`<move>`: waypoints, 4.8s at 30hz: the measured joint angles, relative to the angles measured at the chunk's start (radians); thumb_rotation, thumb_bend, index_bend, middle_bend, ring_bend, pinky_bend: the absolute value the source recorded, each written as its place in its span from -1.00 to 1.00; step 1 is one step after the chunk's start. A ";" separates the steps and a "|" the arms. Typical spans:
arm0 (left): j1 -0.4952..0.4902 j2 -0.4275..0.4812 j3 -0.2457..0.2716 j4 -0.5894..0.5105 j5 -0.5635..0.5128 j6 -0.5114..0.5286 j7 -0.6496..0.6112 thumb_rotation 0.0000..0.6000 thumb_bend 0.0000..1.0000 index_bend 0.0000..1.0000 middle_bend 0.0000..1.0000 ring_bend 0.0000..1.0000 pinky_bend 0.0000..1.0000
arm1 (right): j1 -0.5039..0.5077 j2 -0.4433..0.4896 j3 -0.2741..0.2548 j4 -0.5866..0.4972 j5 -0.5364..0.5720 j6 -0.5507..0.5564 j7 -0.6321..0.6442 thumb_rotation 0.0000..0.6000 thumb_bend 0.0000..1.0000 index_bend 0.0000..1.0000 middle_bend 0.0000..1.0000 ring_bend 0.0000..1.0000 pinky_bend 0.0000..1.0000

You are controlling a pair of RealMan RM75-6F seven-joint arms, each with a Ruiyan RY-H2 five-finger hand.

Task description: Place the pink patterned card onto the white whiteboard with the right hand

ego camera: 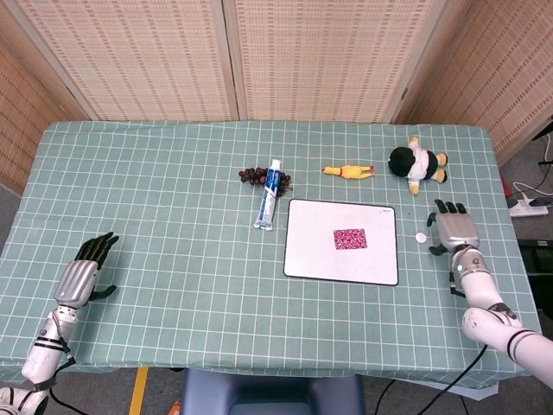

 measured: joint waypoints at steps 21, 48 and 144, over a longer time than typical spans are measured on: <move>-0.001 0.001 0.000 0.004 -0.002 -0.008 -0.009 1.00 -0.69 -1.00 -1.00 -1.00 -1.00 | 0.008 -0.079 0.015 0.126 -0.070 -0.046 0.055 1.00 -0.52 -0.16 -1.00 -1.00 -1.00; -0.002 -0.002 0.000 0.010 -0.002 -0.011 -0.003 1.00 -0.69 -1.00 -1.00 -1.00 -1.00 | 0.019 -0.127 0.033 0.207 -0.081 -0.089 0.057 1.00 -0.47 -0.12 -1.00 -1.00 -1.00; -0.007 -0.007 -0.005 0.006 0.002 0.001 0.011 1.00 -0.68 -1.00 -1.00 -1.00 -1.00 | -0.156 0.134 -0.029 -0.242 -0.236 0.585 0.215 1.00 -1.00 -1.00 -1.00 -1.00 -1.00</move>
